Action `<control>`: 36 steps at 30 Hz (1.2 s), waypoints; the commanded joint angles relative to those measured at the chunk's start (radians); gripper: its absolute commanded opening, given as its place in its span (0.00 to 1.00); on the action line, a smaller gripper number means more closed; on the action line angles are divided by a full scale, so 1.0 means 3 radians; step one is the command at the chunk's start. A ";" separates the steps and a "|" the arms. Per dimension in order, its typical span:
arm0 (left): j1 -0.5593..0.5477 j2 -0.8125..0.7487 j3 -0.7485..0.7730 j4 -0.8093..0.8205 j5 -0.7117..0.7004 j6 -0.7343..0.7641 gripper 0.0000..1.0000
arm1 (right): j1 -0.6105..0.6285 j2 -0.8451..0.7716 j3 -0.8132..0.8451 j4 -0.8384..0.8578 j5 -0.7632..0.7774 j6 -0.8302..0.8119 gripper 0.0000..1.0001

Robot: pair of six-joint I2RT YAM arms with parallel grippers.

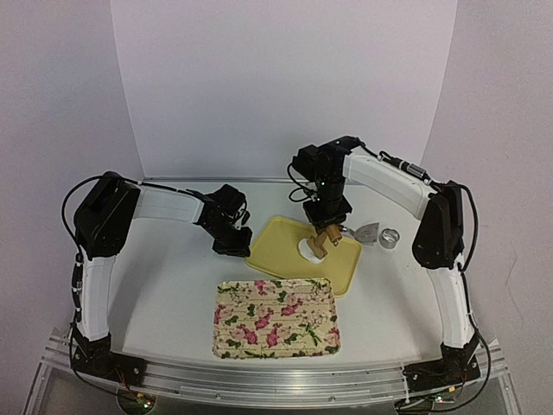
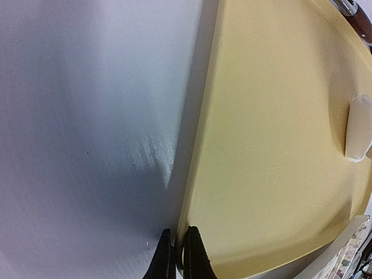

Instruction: Roll out the dumpling wrappers from the dough

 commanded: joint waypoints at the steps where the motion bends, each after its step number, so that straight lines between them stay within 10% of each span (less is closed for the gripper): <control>1: 0.0020 0.0169 -0.0006 -0.0159 -0.0166 -0.0043 0.00 | -0.0063 0.0145 -0.0125 -0.1069 0.0128 -0.0011 0.00; 36: 0.0020 0.0300 0.0136 -0.0126 -0.0054 0.0029 0.00 | -0.0117 0.0754 -0.0438 -0.0747 -0.1363 -0.0633 0.00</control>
